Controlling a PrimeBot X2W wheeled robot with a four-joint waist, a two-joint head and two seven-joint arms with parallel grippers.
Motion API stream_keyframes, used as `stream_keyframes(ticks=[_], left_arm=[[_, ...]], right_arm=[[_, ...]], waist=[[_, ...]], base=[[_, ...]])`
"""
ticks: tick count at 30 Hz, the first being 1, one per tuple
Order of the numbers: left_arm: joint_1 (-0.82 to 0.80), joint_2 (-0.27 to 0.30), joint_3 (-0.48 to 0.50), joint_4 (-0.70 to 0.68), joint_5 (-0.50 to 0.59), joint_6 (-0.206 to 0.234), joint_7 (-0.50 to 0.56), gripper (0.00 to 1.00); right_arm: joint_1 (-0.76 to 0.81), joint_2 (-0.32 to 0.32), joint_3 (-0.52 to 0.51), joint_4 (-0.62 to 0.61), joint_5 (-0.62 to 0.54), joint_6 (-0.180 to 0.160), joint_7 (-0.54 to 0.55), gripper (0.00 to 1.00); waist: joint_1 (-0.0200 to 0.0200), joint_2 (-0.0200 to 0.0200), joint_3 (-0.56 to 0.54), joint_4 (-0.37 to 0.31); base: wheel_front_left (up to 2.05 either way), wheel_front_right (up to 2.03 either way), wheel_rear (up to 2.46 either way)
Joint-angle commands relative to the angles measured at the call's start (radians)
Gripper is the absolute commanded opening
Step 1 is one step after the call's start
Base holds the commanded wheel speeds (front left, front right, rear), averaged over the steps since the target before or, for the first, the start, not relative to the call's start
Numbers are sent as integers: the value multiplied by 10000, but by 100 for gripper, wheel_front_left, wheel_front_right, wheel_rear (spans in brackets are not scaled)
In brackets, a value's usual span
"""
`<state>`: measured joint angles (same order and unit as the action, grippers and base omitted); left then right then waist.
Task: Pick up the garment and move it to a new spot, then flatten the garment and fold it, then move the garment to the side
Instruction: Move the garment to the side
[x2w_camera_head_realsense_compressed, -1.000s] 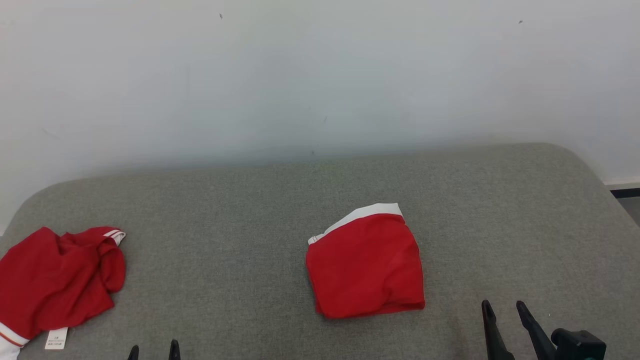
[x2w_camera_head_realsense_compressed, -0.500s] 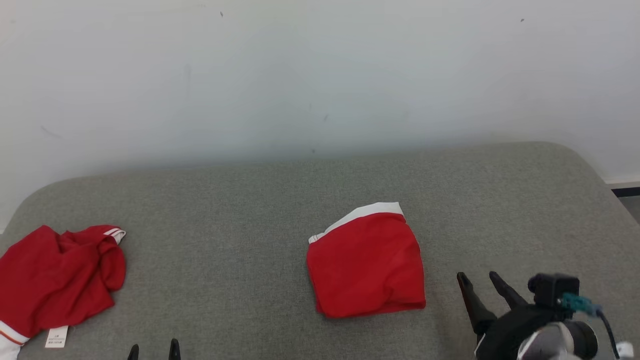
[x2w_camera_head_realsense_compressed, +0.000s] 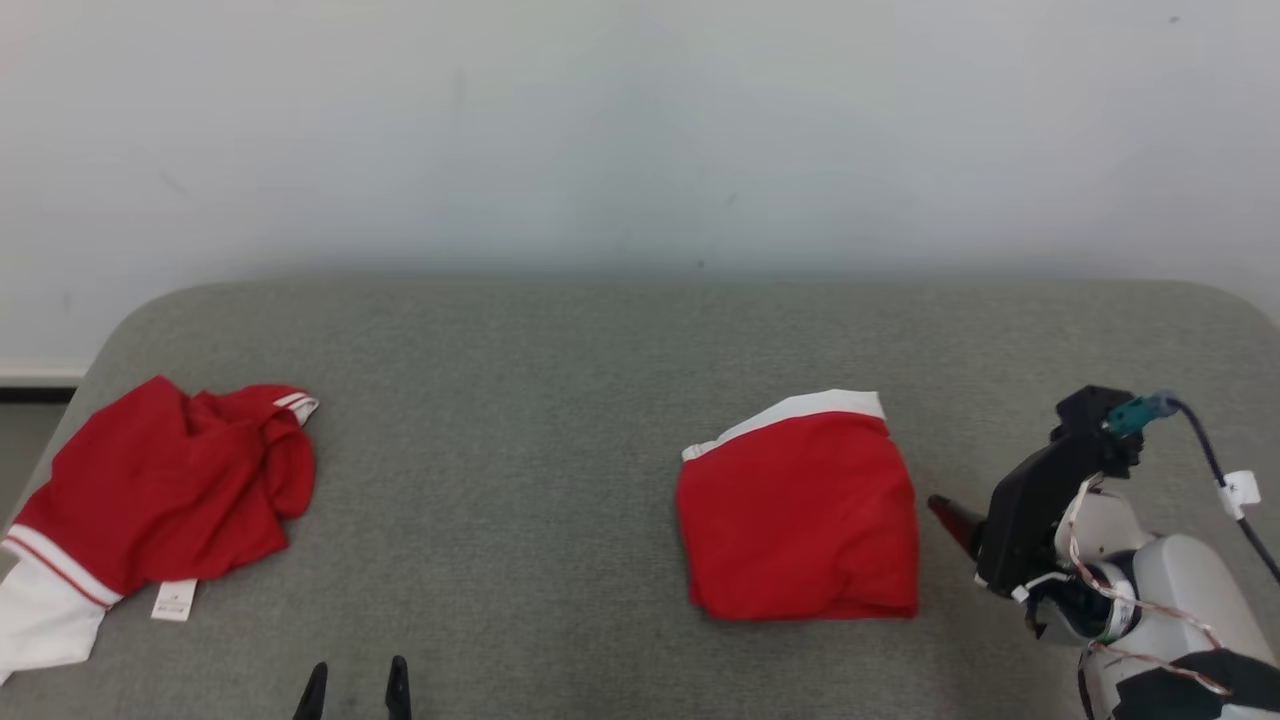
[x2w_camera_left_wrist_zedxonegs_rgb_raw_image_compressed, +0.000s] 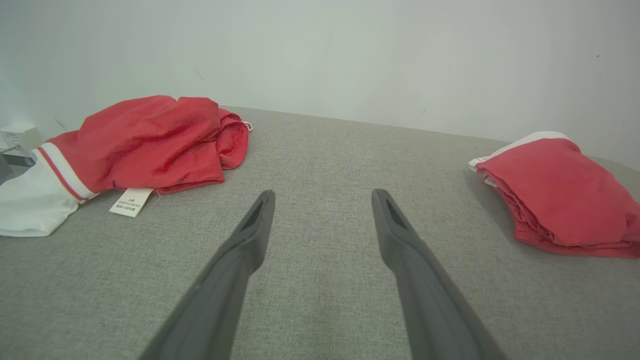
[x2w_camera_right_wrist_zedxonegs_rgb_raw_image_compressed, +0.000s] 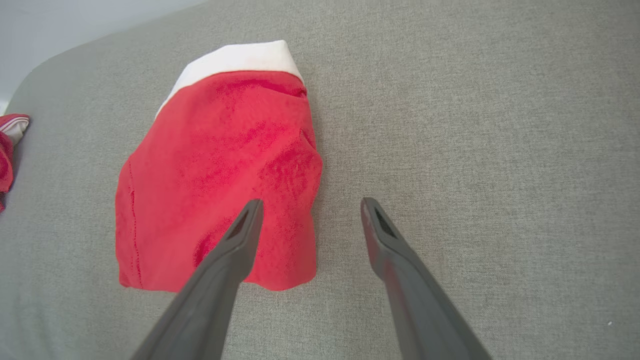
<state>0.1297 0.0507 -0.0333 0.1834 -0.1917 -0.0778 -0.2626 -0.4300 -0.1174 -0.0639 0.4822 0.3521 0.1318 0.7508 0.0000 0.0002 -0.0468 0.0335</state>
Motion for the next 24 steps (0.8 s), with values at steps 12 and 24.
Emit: stream_keyframes(ticks=[12,24], left_arm=[[-652,-9,-746,-556,-176,168,-31,100],[-956,-7,-1217,-717,-329,396,-31,100]], right_arm=[[-1167,440,-2187,656,-2098,-24,986,100],[-1146,673,-2832,1130,-3066,-24,1528,42]], waist=[[0,-2,1374,1688],[0,-2,2021,2034]], base=[[0,0,0],[0,0,0]])
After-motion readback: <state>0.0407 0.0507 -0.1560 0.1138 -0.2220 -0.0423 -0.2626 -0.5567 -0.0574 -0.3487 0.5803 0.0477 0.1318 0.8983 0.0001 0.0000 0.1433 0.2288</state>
